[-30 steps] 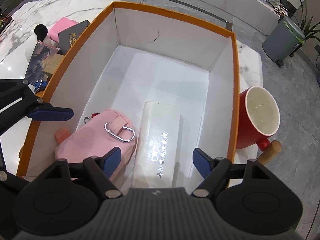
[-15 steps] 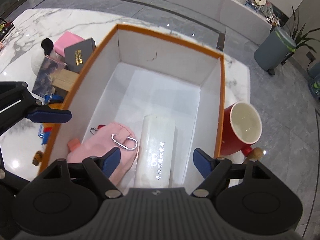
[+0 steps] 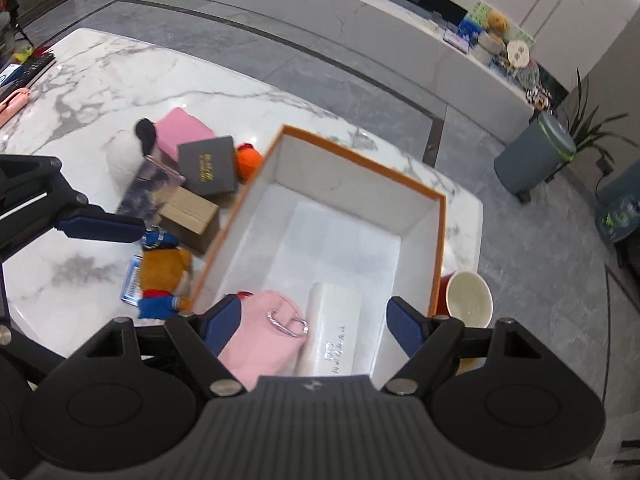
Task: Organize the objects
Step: 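Move the left tool to the photo card box while the right tool grasps the teddy bear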
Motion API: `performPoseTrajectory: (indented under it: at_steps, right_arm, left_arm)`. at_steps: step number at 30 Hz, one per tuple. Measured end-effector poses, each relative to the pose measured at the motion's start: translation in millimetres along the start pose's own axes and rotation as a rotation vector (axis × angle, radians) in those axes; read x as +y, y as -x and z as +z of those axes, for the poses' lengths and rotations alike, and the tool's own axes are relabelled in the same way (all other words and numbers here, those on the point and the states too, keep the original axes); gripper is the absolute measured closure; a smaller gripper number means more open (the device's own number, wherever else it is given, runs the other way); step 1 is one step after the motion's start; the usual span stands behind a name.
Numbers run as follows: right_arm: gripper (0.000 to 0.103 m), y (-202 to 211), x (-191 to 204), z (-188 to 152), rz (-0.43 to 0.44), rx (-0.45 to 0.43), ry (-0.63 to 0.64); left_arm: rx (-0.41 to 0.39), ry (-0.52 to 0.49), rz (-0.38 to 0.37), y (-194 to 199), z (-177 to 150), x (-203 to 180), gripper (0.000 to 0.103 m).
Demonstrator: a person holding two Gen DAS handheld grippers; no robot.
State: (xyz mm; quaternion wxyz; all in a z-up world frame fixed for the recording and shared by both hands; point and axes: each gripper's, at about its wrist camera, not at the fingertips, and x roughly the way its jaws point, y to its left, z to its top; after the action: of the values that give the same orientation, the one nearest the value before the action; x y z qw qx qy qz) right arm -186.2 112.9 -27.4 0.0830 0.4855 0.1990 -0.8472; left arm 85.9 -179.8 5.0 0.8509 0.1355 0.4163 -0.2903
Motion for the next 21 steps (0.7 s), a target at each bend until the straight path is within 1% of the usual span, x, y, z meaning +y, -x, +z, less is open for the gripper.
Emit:
performPoseTrajectory:
  at_steps: [5,9,11,15,18,21]
  right_arm:
    - [0.022,14.0,30.2,8.4,-0.008,-0.035,0.031]
    - [0.022,15.0,58.8,13.3,0.013,-0.079,0.029]
    - [0.022,9.9,72.6,14.8,0.024,-0.098,0.015]
    - [0.022,-7.3,98.2,14.9,0.047,-0.128,-0.023]
    - [0.022,-22.1,117.9,12.1,0.051,-0.15,-0.033]
    - [0.022,-36.9,137.0,7.0,0.044,-0.182,-0.031]
  left_arm:
    - [-0.033,0.005,-0.006,17.3,-19.3,24.0,0.013]
    - [-0.034,0.038,-0.006,20.8,-37.8,51.7,0.013]
    - [-0.038,0.052,-0.007,18.9,-48.7,65.0,0.013]
    - [-0.071,0.081,-0.021,10.2,-76.1,89.8,0.013]
    - [-0.072,0.13,-0.035,1.6,-95.6,105.4,0.013]
    - [-0.065,0.143,-0.039,-10.4,-115.7,121.1,0.012]
